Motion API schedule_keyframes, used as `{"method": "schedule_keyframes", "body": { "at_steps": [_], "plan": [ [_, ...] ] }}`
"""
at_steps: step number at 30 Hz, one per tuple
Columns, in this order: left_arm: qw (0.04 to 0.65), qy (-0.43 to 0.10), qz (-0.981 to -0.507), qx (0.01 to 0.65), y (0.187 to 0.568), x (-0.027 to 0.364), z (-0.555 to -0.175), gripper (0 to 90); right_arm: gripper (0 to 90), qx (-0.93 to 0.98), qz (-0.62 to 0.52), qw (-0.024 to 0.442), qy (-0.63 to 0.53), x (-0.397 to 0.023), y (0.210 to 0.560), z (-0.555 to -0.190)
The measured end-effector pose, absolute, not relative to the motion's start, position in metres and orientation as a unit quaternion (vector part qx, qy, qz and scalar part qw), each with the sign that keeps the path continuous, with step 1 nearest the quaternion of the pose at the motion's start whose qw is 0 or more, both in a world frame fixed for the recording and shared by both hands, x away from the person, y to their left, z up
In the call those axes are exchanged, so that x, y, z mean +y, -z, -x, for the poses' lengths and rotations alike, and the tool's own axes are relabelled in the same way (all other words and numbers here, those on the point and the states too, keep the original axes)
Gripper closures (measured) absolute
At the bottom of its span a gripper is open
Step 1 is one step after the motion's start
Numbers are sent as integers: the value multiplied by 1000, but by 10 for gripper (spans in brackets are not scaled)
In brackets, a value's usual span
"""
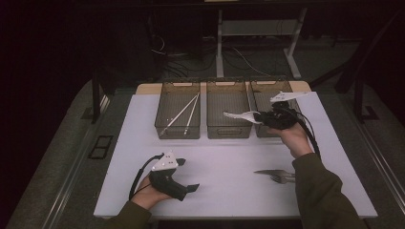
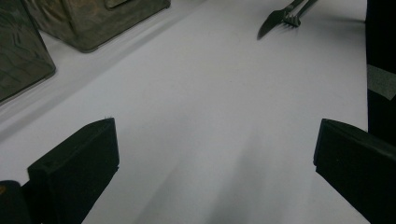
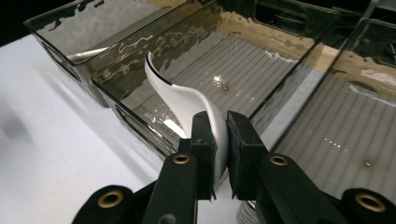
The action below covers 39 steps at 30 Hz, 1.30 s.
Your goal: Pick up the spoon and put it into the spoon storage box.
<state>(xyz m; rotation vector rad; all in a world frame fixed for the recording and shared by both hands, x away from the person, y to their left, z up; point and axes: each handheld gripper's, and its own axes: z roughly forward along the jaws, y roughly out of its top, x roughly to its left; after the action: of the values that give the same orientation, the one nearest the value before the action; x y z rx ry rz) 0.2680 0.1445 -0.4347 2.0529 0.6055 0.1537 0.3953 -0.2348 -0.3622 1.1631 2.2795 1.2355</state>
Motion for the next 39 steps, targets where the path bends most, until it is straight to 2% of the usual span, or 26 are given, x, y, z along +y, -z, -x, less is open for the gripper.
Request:
{"method": "schedule_keyframes", "body": {
  "at_steps": [24, 33, 39],
  "plan": [
    [480, -63, -838, 252, 435, 146, -268, 0, 811, 841, -382, 143, -356, -177, 382, -427],
    [480, -63, -838, 252, 435, 146, -268, 0, 690, 834, -381, 137, -374, -181, 377, -425],
    [480, -65, -837, 254, 435, 147, -269, 0, 550, 831, -381, 117, -389, -190, 368, -418]
  ]
}}
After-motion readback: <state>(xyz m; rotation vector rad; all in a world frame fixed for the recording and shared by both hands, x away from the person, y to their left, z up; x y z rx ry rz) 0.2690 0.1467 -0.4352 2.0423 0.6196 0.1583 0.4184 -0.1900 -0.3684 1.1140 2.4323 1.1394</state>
